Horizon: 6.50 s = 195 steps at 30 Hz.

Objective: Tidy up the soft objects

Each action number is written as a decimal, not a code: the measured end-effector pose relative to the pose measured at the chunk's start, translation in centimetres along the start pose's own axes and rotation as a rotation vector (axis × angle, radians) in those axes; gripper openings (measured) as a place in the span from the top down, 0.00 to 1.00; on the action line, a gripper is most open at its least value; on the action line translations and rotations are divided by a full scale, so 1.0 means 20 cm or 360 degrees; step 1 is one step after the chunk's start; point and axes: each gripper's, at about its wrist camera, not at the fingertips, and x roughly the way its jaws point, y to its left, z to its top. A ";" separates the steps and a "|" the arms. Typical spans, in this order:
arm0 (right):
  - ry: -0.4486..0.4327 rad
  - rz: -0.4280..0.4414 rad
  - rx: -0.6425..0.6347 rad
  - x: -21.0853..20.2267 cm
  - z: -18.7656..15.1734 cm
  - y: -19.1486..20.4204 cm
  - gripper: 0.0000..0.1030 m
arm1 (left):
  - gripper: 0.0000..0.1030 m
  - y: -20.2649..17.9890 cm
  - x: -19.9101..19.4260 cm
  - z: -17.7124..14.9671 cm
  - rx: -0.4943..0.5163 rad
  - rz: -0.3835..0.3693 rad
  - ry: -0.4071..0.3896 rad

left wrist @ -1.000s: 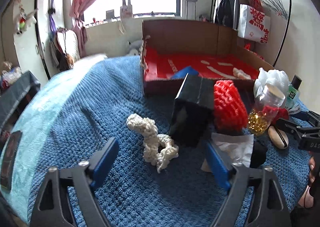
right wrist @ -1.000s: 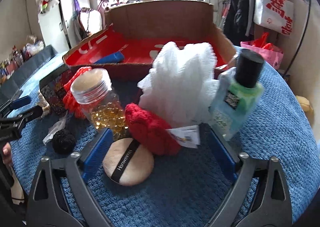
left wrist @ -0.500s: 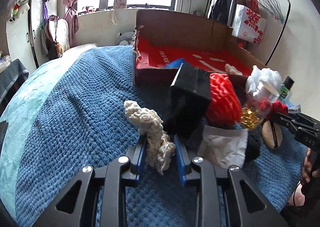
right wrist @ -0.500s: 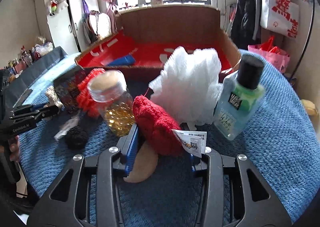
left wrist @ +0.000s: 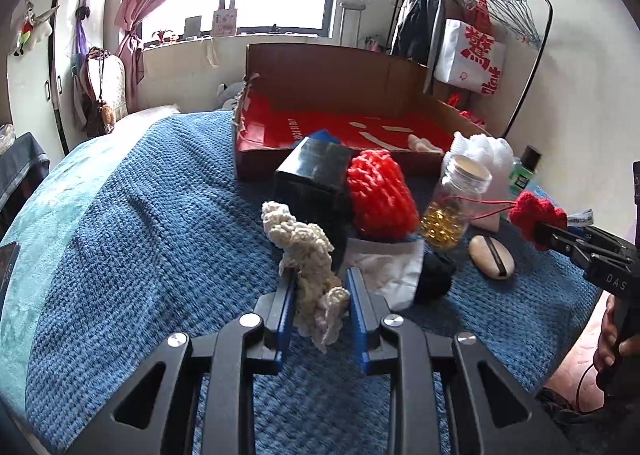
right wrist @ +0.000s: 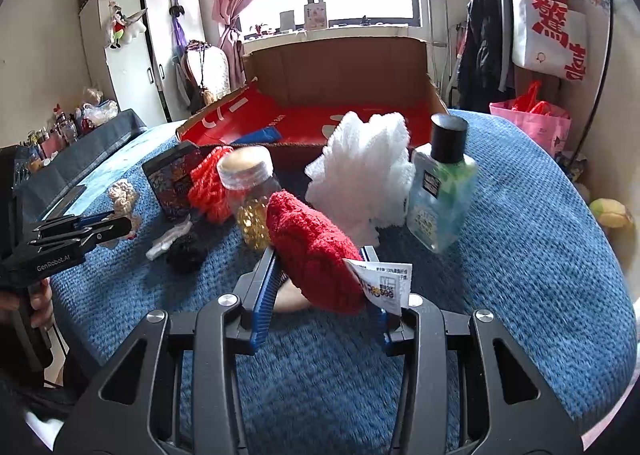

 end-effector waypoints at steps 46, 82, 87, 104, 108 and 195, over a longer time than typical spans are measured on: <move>-0.0018 -0.0545 0.0258 0.04 0.34 -0.78 0.63 | 0.74 0.30 0.31 0.51 0.0043 0.0077 0.0051; 0.0033 -0.0107 -0.0339 0.57 1.11 -0.33 0.63 | 0.74 -0.14 0.76 1.00 0.0522 -0.0357 0.0315; 0.0288 0.0046 -0.0449 0.77 1.13 -0.21 0.63 | 0.74 -0.22 0.86 0.99 0.0596 -0.0405 0.0445; 0.1010 0.0255 -0.0376 1.24 1.02 -0.13 0.63 | 0.74 -0.29 1.01 0.94 0.0725 -0.0440 0.0673; 0.1052 0.0271 -0.0395 1.27 1.00 -0.11 0.62 | 0.74 -0.29 1.02 0.94 0.0736 -0.0443 0.0688; 0.0708 0.0080 -0.0146 0.71 1.23 -0.57 0.24 | 0.00 0.00 0.64 1.16 0.0391 -0.0126 0.0204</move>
